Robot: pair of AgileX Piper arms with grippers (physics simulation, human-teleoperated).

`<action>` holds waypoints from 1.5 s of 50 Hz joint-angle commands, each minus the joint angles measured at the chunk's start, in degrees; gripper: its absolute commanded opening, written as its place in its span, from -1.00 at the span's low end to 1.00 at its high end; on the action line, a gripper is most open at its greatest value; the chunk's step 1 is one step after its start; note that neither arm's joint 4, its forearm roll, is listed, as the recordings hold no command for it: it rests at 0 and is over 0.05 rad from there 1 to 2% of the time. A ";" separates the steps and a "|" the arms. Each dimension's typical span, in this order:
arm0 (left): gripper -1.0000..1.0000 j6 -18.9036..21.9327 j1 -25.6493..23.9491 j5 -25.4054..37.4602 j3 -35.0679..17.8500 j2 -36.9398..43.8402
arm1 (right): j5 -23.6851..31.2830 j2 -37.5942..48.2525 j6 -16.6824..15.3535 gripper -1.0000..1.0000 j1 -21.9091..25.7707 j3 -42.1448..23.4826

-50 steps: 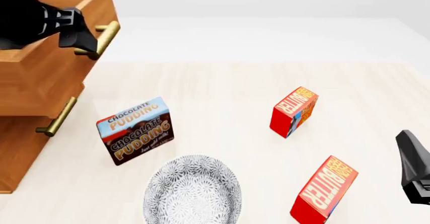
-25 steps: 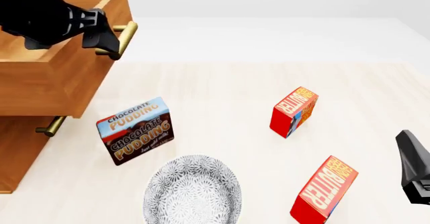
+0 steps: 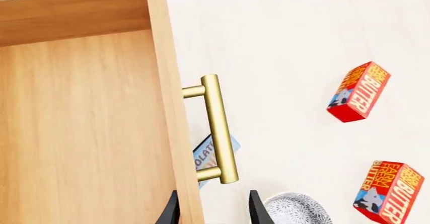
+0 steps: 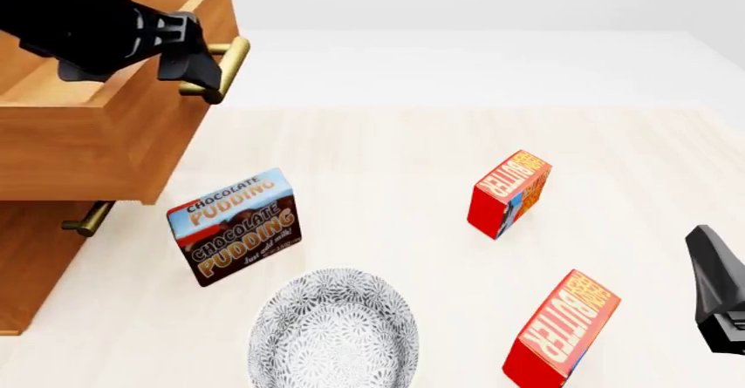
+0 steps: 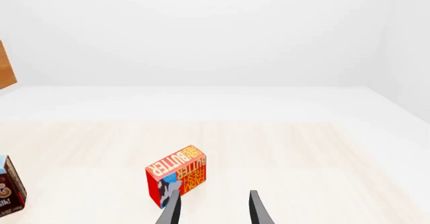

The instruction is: Put the butter at the front in the top drawer of the cabinet and close it.

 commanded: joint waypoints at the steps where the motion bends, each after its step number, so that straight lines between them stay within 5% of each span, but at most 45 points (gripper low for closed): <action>1: 1.00 0.37 -5.03 -0.24 -2.96 -0.71 | -0.06 0.02 0.02 1.00 -0.02 0.05; 15: 1.00 6.05 1.06 5.98 -7.59 -2.66 | -0.06 0.02 0.00 1.00 -0.02 0.05; 40: 1.00 12.40 0.95 12.72 -14.62 -4.50 | -0.06 0.02 0.00 1.00 -0.02 0.05; 52: 1.00 18.69 -7.38 10.92 -18.99 -3.00 | -0.06 0.02 0.02 1.00 -0.01 0.05; 59: 1.00 24.07 -9.15 7.20 -14.62 -3.44 | -0.05 0.02 0.01 1.00 0.00 0.05; 68: 1.00 27.58 -9.33 3.68 -14.00 -3.18 | -0.07 0.02 0.01 1.00 -0.01 0.05; 75: 1.00 26.51 -12.90 0.79 -15.34 0.12 | -0.06 0.02 0.01 1.00 -0.01 0.05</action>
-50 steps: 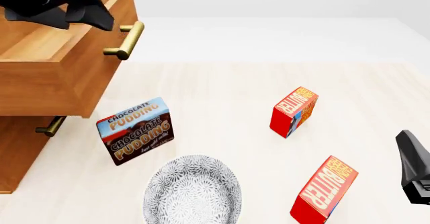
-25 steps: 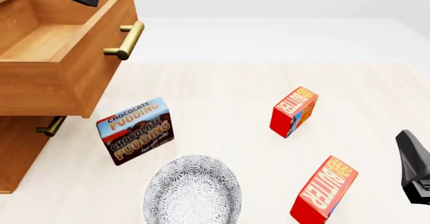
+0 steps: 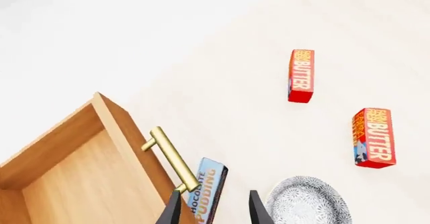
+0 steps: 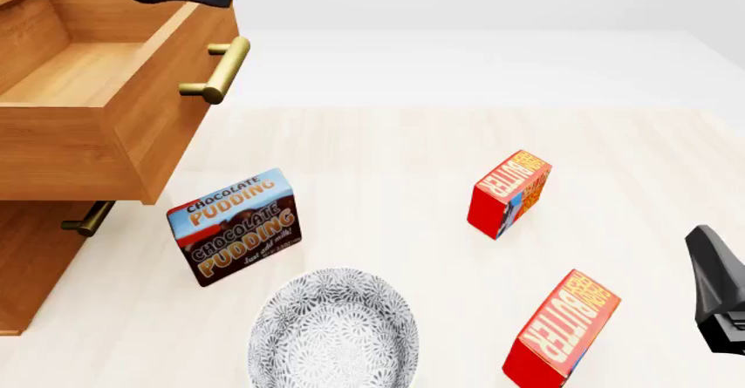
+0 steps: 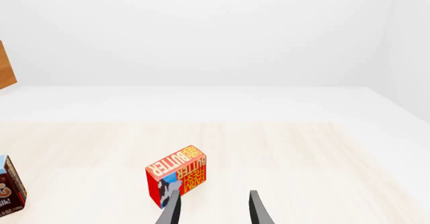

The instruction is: Put the butter at the front in the top drawer of the cabinet and close it.

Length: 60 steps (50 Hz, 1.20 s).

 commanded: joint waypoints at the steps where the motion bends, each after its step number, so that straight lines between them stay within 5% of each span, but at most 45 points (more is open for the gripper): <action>1: 1.00 1.71 -4.13 -4.65 -1.21 3.50 | -0.06 0.02 0.01 1.00 -0.01 0.05; 31: 1.00 -7.11 -16.64 -12.20 -15.77 24.17 | -0.06 0.02 0.01 1.00 0.00 0.05; 60: 1.00 -13.94 -19.44 -15.52 -25.72 38.59 | -0.05 0.02 0.00 1.00 0.00 0.05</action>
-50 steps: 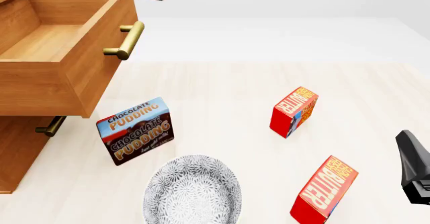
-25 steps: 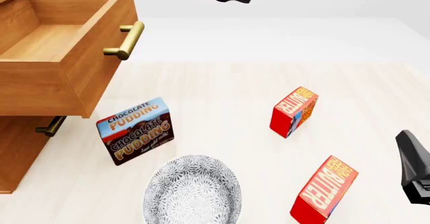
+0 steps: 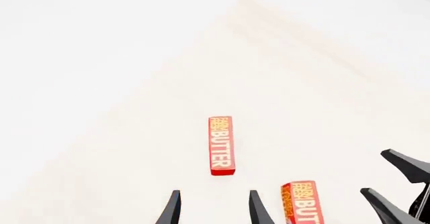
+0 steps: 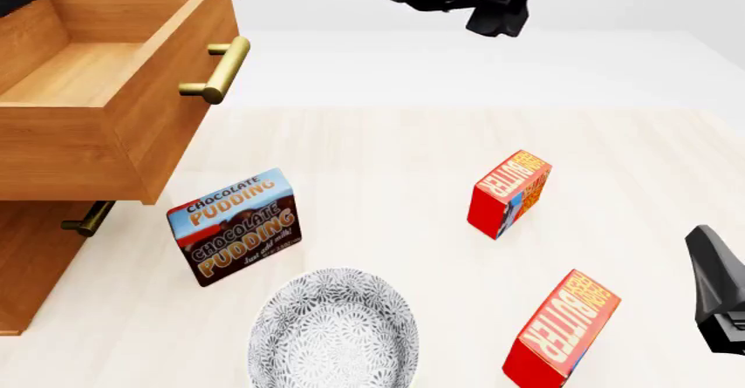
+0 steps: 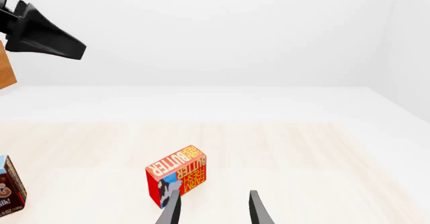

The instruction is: Put the butter at the front in the top drawer of the cabinet and close it.

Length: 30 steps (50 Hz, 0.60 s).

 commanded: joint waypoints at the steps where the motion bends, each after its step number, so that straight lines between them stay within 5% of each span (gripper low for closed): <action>1: 1.00 -2.90 -1.14 -1.78 -3.07 5.22 | -0.06 0.02 0.00 1.00 -0.01 0.05; 30: 1.00 -9.93 -2.16 -10.09 0.79 11.96 | -0.06 0.02 0.00 1.00 -0.01 0.05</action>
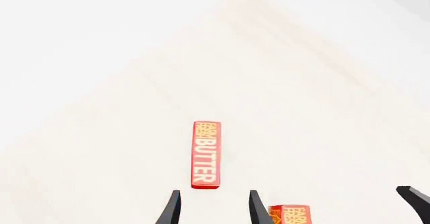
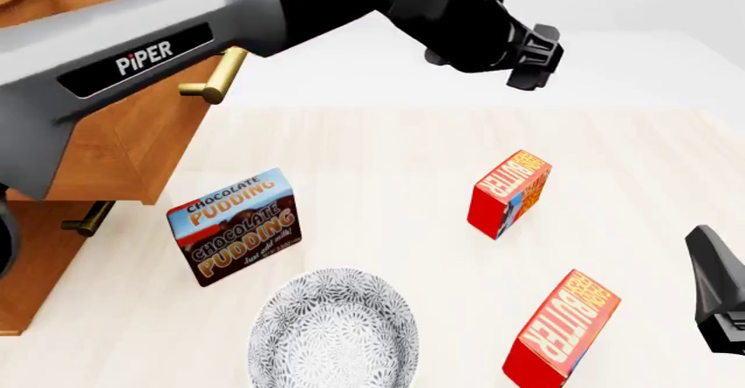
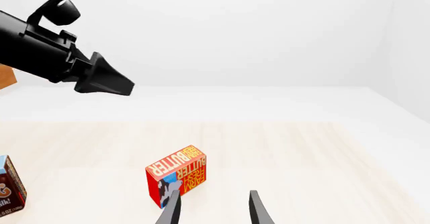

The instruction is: Put the butter at the front in the top drawer of the cabinet and close it.

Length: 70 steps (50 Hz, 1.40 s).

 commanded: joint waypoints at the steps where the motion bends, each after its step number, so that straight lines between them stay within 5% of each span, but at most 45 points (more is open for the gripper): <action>1: 1.00 -2.50 -1.03 -3.33 1.51 2.66 | -0.05 0.02 0.00 1.00 -0.01 0.05; 70: 1.00 -8.02 0.51 -11.70 5.52 13.52 | -0.05 0.02 0.02 1.00 -0.01 0.05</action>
